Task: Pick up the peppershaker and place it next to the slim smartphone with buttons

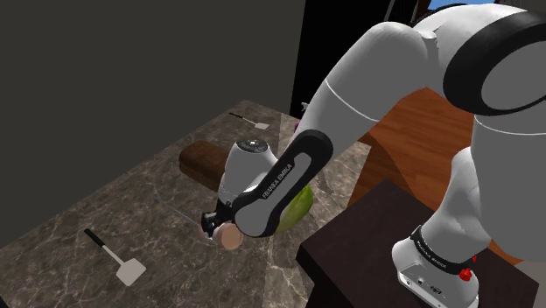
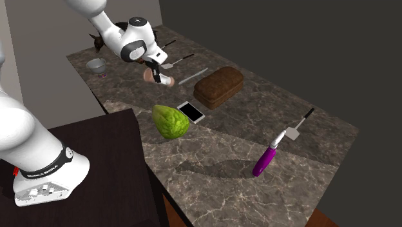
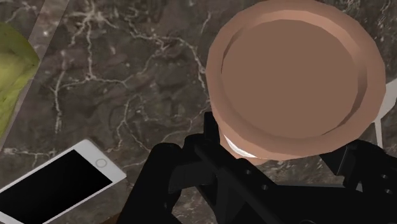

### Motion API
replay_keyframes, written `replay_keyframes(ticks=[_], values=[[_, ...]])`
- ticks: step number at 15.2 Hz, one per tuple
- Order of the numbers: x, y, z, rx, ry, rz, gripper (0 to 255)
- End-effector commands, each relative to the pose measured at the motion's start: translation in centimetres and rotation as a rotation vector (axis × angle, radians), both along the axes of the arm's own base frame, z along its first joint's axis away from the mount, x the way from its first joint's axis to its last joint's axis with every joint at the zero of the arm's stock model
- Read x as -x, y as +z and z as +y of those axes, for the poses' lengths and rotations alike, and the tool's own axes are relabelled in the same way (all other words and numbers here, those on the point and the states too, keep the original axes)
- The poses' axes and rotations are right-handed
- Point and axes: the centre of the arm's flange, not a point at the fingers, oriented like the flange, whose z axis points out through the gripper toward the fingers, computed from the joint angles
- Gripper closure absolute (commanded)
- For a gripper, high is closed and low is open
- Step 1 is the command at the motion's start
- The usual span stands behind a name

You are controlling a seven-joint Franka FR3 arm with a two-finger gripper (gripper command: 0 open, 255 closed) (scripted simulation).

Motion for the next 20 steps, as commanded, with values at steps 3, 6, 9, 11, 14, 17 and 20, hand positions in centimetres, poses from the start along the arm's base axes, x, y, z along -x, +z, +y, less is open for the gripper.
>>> replay_keyframes(ticks=[3, 6, 9, 11, 14, 17, 20], values=[[0.0, -2.1, 0.1, 0.000, 0.000, -0.001, 255], [0.0, -3.7, 0.1, 0.000, 0.000, -0.001, 255], [0.0, -5.3, 0.1, 0.000, 0.000, -0.001, 255], [0.0, -5.9, 0.1, 0.000, 0.000, -0.001, 255], [0.0, -5.9, 0.1, 0.000, 0.000, -0.001, 255], [0.0, -5.9, 0.1, 0.000, 0.000, -0.001, 255], [0.1, -5.9, 0.3, 0.000, 0.000, -0.001, 0]])
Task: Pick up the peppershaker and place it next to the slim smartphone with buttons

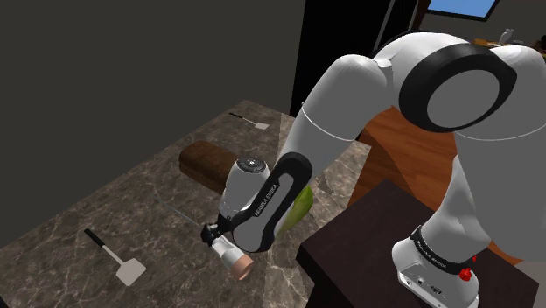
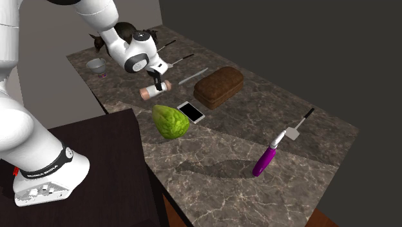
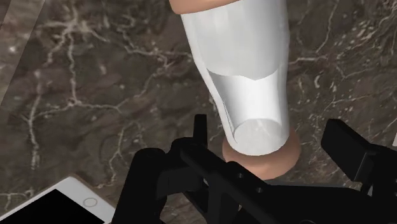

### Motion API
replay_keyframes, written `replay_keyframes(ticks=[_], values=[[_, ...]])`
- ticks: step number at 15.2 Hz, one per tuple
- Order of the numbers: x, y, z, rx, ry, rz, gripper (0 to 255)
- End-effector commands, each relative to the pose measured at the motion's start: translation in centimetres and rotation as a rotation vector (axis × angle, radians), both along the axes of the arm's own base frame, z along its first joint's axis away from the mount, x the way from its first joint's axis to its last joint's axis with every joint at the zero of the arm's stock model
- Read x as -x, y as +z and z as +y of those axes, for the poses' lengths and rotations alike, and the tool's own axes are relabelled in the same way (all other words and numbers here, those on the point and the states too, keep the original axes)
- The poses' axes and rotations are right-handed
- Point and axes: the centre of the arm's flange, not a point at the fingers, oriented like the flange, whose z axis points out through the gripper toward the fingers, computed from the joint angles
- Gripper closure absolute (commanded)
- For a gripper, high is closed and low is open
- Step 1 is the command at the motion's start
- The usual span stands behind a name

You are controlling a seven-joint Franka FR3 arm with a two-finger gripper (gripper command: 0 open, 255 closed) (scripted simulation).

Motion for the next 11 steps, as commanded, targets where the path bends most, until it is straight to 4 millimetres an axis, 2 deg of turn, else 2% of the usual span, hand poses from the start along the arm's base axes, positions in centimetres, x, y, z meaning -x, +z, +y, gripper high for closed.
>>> replay_keyframes(ticks=[1, 4, 8, 11], values=[[0.0, 0.0, -0.1, 0.002, -0.002, 0.001, 0], [-0.1, -0.2, -0.3, 0.002, -0.002, 0.001, 0], [0.4, 4.6, -1.5, 0.002, -0.002, 0.001, 0], [0.4, 4.6, -1.5, 0.002, -0.002, 0.001, 0]])
